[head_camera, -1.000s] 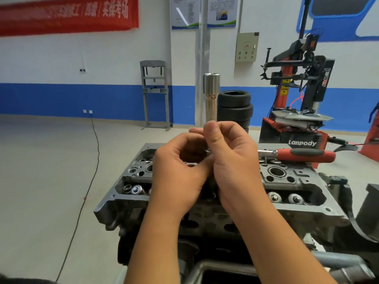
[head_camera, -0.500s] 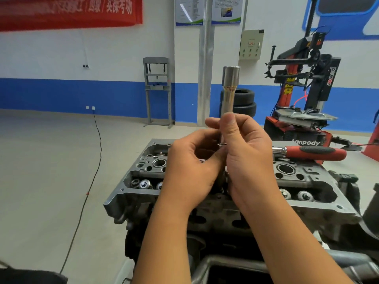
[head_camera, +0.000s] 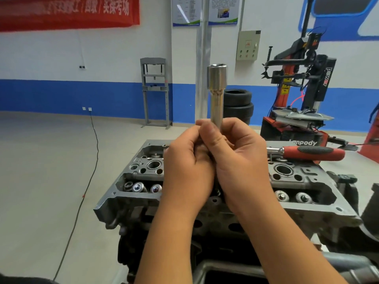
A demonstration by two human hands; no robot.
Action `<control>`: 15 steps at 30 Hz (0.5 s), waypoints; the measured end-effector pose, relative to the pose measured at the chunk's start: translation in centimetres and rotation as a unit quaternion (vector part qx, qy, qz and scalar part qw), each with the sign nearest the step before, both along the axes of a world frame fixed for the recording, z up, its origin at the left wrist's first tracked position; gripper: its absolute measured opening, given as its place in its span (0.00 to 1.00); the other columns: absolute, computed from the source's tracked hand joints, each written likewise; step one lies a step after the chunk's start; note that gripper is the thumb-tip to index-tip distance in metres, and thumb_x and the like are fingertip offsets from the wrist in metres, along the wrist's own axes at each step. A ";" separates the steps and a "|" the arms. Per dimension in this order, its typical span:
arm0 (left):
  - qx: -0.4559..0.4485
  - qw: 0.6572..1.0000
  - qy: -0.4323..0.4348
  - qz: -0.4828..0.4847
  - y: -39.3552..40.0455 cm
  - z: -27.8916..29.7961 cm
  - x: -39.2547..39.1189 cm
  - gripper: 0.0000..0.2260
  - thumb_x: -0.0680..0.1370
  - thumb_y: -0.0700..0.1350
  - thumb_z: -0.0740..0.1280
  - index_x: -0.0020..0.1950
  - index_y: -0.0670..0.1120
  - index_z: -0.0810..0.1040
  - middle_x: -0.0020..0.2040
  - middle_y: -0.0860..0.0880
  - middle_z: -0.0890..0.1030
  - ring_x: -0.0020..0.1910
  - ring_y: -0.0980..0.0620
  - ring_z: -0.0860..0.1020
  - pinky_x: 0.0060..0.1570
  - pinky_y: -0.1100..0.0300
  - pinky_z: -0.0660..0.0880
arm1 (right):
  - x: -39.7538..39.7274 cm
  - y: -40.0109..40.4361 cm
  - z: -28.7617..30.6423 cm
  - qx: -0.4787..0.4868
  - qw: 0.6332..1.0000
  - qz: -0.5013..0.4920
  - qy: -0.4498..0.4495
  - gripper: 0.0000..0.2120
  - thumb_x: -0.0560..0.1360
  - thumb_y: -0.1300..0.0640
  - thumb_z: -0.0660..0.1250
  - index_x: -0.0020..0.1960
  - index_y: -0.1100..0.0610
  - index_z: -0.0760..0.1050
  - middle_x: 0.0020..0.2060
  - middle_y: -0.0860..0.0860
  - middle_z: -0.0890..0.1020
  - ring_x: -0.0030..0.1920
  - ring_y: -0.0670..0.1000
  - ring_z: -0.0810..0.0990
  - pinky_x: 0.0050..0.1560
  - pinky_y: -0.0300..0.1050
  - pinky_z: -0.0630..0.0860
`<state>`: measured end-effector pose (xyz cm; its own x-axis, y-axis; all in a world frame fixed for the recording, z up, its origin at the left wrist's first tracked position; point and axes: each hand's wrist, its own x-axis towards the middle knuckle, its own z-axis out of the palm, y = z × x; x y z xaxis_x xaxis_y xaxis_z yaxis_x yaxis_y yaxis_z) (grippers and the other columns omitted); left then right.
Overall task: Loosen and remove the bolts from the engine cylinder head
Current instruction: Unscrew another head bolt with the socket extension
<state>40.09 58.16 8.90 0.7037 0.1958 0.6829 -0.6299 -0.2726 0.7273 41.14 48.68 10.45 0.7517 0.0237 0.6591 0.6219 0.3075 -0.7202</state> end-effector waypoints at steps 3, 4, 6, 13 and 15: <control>-0.051 0.988 0.074 -0.127 0.5 0.7 -0.2 0.13 0.87 0.42 0.61 0.58 0.52 0.86 0.50 0.49 0.88 0.52 0.48 0.87 0.49 0.50 0.84 | 0.1 -0.3 0.1 0.037 0.998 0.016 0.043 0.19 0.73 0.43 0.71 0.47 0.59 0.85 0.45 0.58 0.87 0.49 0.57 0.87 0.56 0.55 0.84; -0.061 0.978 0.099 -0.174 0.8 0.9 -0.4 0.14 0.87 0.43 0.61 0.59 0.53 0.86 0.52 0.49 0.88 0.53 0.48 0.87 0.51 0.52 0.84 | 0.1 -0.4 0.1 0.040 0.997 0.020 0.055 0.18 0.73 0.43 0.70 0.47 0.57 0.86 0.45 0.56 0.87 0.51 0.58 0.87 0.57 0.59 0.84; -0.025 0.973 0.109 -0.202 1.5 1.1 -0.4 0.13 0.87 0.44 0.61 0.62 0.53 0.85 0.54 0.49 0.88 0.56 0.49 0.86 0.55 0.52 0.84 | 0.2 -0.5 0.1 0.030 0.998 0.014 0.055 0.15 0.74 0.42 0.69 0.46 0.53 0.86 0.45 0.54 0.87 0.50 0.57 0.86 0.55 0.59 0.84; -0.066 0.983 0.033 -0.166 1.0 0.3 -0.5 0.12 0.76 0.46 0.73 0.59 0.48 0.86 0.52 0.50 0.89 0.53 0.51 0.87 0.51 0.57 0.84 | -0.1 -0.4 -0.1 0.063 0.997 -0.012 0.042 0.16 0.69 0.45 0.77 0.46 0.57 0.81 0.45 0.61 0.86 0.49 0.66 0.85 0.53 0.61 0.84; -0.075 0.980 0.039 -0.181 1.1 0.2 -0.6 0.12 0.78 0.47 0.72 0.61 0.50 0.86 0.53 0.49 0.88 0.55 0.50 0.87 0.54 0.56 0.84 | -0.1 -0.5 -0.1 0.067 0.997 -0.025 0.037 0.14 0.70 0.46 0.75 0.44 0.57 0.83 0.45 0.61 0.86 0.48 0.63 0.86 0.51 0.60 0.85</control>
<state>39.52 59.23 9.11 0.7948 0.0175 0.6066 -0.6062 0.0712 0.7921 41.07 48.16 10.36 0.7962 -0.0990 0.5968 0.5856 0.3738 -0.7193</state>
